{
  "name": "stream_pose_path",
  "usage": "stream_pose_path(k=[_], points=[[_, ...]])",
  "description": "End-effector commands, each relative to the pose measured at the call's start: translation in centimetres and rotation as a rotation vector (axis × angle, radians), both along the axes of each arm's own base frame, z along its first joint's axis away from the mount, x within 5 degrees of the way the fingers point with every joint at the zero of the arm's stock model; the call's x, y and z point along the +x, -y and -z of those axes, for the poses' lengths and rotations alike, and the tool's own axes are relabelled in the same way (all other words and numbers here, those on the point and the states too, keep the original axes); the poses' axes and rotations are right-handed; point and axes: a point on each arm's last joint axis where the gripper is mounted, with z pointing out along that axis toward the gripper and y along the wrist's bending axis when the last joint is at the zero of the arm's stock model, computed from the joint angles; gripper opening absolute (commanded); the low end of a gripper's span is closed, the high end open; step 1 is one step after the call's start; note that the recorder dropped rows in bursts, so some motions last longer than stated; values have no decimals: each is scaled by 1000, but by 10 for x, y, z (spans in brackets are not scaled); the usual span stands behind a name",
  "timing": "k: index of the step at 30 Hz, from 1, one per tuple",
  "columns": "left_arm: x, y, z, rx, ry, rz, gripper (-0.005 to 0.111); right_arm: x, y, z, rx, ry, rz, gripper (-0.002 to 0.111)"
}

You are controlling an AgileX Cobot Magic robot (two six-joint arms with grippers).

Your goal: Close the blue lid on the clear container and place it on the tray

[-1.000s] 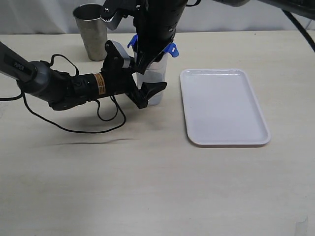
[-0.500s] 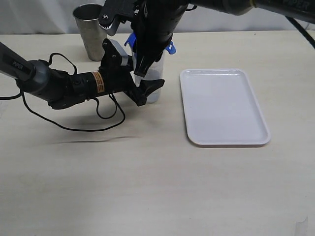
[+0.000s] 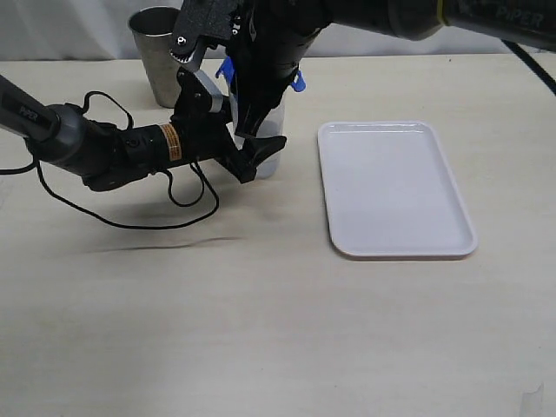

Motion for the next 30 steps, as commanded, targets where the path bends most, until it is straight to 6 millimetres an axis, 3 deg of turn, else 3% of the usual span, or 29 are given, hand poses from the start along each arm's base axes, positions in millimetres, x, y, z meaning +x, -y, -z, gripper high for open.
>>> stream_pose_path(k=[1, 13, 20, 30], points=[[-12, 6, 5, 52, 20, 112, 0, 3, 11, 56, -133, -140, 40, 32], [-13, 6, 6, 54, 19, 119, 0, 6, 14, 55, -168, -96, 51, 30], [-13, 6, 6, 54, 19, 119, 0, -3, 10, 70, -238, -51, -17, 26], [-13, 6, 5, 46, 23, 127, 0, -7, 7, 67, -212, -73, -33, 28]])
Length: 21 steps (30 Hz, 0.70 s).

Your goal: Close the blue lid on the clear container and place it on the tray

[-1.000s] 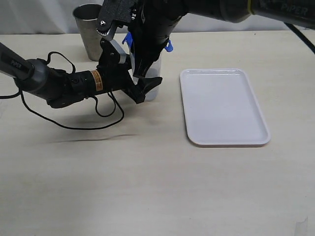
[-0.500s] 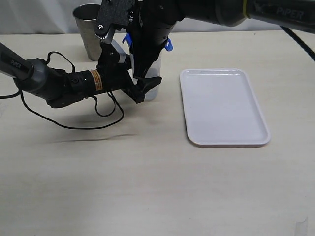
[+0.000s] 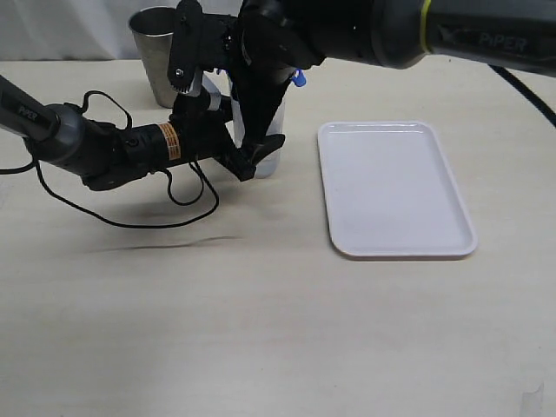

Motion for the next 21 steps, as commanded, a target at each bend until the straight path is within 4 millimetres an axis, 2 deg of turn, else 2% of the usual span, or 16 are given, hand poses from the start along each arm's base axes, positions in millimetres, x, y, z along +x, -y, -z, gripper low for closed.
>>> stream_pose_path(k=[1, 7, 21], points=[[-14, 8, 4, 48, 40, 140, 0, -5, 13, 53, -80, -219, 82, 32], [-14, 8, 4, 47, 43, 141, 0, -11, 12, 38, -29, -245, 77, 45], [-14, 6, 4, 44, 45, 142, 0, -31, 14, -28, 175, -227, 60, 45]])
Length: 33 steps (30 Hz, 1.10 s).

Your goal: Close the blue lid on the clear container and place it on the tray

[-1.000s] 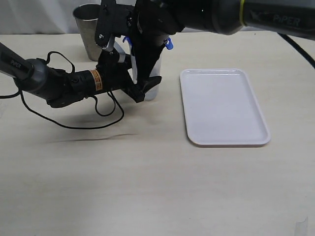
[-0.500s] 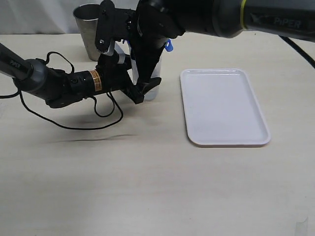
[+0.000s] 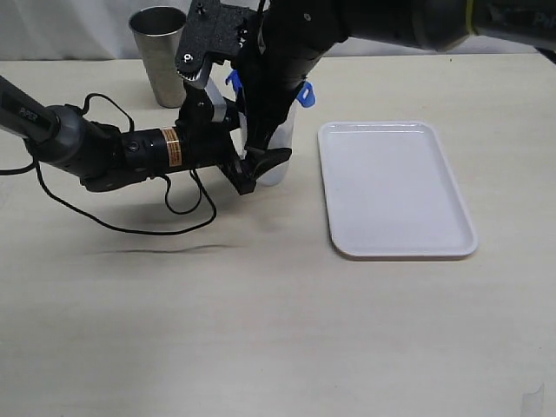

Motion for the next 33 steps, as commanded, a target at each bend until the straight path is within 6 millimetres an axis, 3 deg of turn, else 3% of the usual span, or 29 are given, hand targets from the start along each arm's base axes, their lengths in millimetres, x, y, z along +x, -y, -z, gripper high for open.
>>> stream_pose_path(k=[1, 14, 19, 22, 27, 33], points=[[-6, 3, 4, 31, -4, 34, 0, -12, 4, -4, 34, -97, 23, 45], [-3, -4, 3, 17, -26, 20, 0, -12, 23, -51, 238, -72, 123, 45], [-3, -4, 4, 19, -25, 24, 0, 7, 46, -74, 522, -183, 444, 45], [-3, -4, 3, 17, -25, 21, 0, 14, 65, -82, 602, -301, 575, 45], [-3, -4, 3, 15, -26, 16, 0, 10, 82, -72, 624, -560, 632, 45], [-3, -4, 3, 15, -26, 16, 0, 26, 95, -45, 678, -600, 747, 45]])
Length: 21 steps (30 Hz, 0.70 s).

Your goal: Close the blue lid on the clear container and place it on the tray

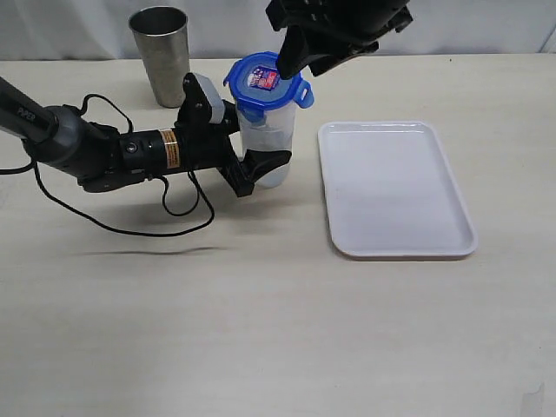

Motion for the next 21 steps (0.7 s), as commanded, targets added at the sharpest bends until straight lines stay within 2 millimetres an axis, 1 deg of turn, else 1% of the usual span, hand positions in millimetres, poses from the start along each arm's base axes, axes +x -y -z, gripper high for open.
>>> stream_pose_path(k=[1, 4, 7, 12, 17, 21], points=[[-2, -1, 3, 25, -13, 2, 0, 13, 11, 19, 35, -30, 95, 45], [-2, -1, 3, 24, -13, 1, 0, 19, 18, 26, 42, -62, 122, 45], [-1, -1, 3, 22, -14, -3, 0, 24, 20, 34, 46, -80, 145, 45], [-1, -1, 3, 22, -14, -3, 0, 31, 12, 43, 120, -81, 137, 45], [-2, -1, 3, 23, -13, -1, 0, 37, 11, 58, 108, -103, 138, 45], [-2, -1, 3, 23, -13, -1, 0, 39, 10, 63, 109, -105, 136, 45]])
